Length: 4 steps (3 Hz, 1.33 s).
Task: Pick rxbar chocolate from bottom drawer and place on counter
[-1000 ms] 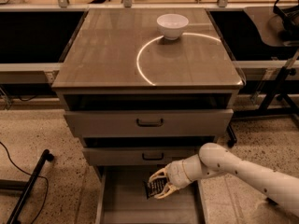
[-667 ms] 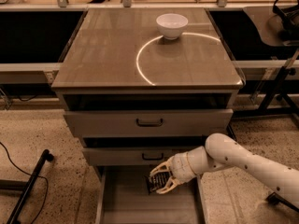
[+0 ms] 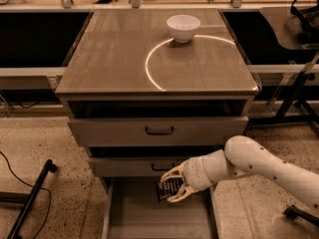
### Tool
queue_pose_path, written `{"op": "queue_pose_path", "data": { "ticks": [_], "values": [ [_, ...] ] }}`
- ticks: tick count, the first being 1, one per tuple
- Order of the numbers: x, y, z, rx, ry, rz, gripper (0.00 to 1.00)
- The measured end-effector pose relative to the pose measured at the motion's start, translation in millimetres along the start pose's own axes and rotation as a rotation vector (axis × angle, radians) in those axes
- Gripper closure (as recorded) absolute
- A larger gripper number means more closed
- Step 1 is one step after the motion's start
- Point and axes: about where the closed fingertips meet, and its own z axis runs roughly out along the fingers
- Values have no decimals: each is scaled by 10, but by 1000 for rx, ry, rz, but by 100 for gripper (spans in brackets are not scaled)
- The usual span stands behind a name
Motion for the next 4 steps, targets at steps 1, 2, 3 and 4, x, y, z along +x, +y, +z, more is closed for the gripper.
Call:
{"op": "queue_pose_path", "data": {
  "ticks": [1, 2, 3, 4],
  "values": [
    [-453, -282, -512, 52, 74, -28, 100],
    [-813, -563, -1001, 96, 125, -51, 100],
    [-1002, -842, -1446, 140, 132, -51, 100],
    [-1002, -842, -1445, 140, 132, -51, 100]
  ]
}}
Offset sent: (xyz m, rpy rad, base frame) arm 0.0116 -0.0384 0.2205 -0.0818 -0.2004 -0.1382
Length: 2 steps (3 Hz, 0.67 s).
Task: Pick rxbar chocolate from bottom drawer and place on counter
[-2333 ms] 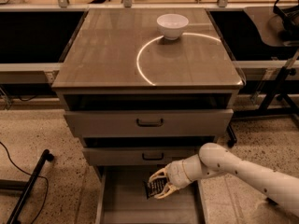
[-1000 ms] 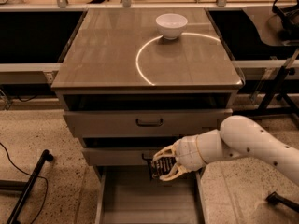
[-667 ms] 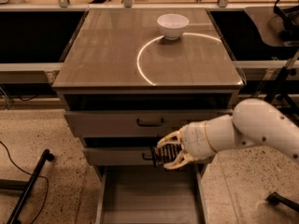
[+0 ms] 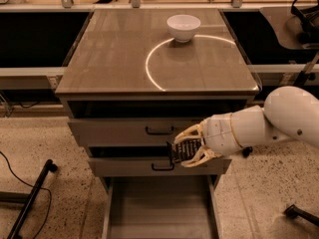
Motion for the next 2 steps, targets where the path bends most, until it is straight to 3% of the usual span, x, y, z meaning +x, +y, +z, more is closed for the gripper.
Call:
{"op": "queue_pose_path", "data": {
  "ticks": [1, 2],
  "values": [
    [20, -213, -82, 19, -14, -2, 100],
    [18, -679, -327, 50, 33, 11, 100]
  ]
}}
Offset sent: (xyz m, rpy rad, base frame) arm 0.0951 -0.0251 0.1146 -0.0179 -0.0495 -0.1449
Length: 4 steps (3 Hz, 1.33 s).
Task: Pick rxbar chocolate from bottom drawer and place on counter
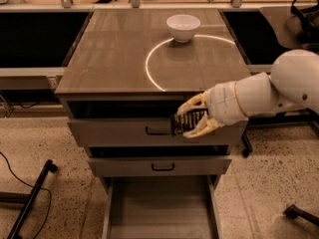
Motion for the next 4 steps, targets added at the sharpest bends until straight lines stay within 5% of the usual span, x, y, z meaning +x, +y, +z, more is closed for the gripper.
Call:
{"op": "queue_pose_path", "data": {
  "ticks": [2, 3, 4],
  "values": [
    [-47, -994, -281, 83, 133, 94, 100],
    [-47, -992, -280, 83, 133, 92, 100],
    [27, -1291, -212, 86, 119, 126, 100]
  ]
}}
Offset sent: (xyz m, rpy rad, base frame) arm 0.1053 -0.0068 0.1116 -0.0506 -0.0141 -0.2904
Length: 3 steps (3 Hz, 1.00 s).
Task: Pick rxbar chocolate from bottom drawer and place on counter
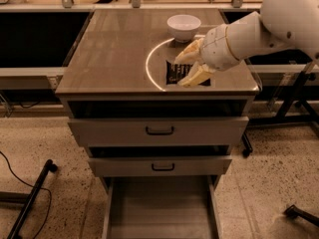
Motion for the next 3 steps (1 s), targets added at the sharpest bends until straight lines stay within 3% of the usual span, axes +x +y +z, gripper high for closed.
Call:
{"op": "queue_pose_path", "data": {
  "ticks": [1, 3],
  "values": [
    [48, -381, 115, 17, -7, 66, 100],
    [232, -947, 646, -10, -84, 294, 99]
  ]
}}
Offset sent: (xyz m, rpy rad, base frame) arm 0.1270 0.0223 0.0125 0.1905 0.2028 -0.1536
